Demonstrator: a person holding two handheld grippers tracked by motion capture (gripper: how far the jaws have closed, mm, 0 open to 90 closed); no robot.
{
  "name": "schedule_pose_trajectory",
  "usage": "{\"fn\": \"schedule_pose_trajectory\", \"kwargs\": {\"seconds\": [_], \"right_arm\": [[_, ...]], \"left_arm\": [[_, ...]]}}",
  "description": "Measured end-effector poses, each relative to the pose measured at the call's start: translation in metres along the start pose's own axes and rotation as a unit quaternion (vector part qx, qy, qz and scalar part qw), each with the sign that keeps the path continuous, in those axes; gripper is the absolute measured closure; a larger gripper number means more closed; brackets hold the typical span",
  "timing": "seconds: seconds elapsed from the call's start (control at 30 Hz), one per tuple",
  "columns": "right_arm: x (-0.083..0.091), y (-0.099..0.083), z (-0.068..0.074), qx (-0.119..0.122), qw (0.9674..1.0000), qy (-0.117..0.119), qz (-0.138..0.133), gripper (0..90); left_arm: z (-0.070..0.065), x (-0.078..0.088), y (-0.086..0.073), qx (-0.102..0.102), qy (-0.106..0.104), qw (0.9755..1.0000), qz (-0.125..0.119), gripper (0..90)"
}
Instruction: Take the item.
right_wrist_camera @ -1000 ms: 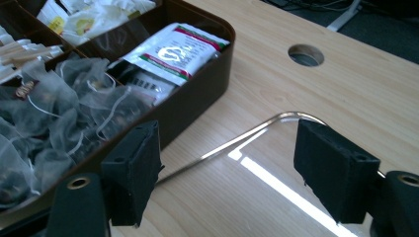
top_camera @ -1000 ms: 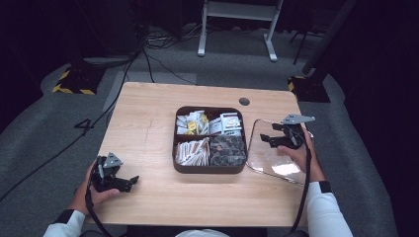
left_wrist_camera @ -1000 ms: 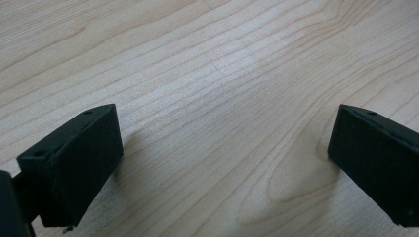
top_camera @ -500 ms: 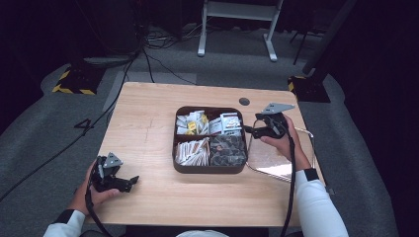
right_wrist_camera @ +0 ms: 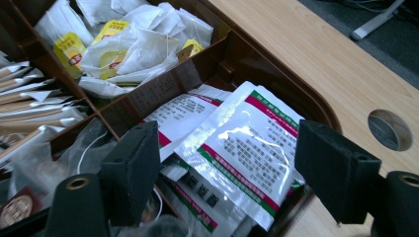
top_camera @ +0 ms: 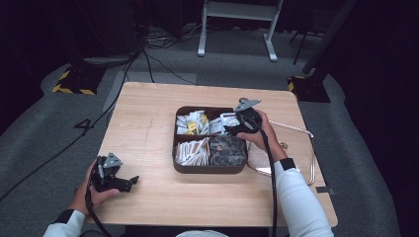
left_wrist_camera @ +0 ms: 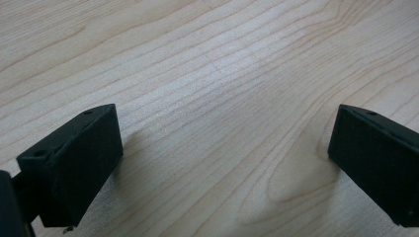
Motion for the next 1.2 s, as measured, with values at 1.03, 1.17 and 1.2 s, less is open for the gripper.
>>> {"fn": "schedule_pose_trajectory", "kwargs": {"seconds": [1.03, 1.17, 1.2], "right_arm": [[-0.028, 0.0, 0.0, 0.02, 0.9967, -0.062, 0.049, 43.3], [-0.027, 0.0, 0.0, 0.018, 0.9967, -0.065, 0.047, 43.5], [-0.026, 0.001, 0.0, 0.02, 0.9963, -0.068, 0.048, 43.6]], "left_arm": [[0.0, 0.0, 0.0, 0.0, -0.001, 1.0, 0.001, 0.5], [0.0, 0.0, 0.0, 0.0, -0.001, 1.0, 0.001, 0.5], [0.0, 0.0, 0.0, 0.0, 0.0, 1.0, 0.001, 0.5]]}}
Point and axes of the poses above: each handheld gripper's, and its own axes: x roughly backward along the jaws, y roughly out of its top, z roughly to its left, the point moved 7 cm from there along -x, roughly forward along the jaws, and after that the axes turned 12 degrees about -z, right-handed, at the moved point
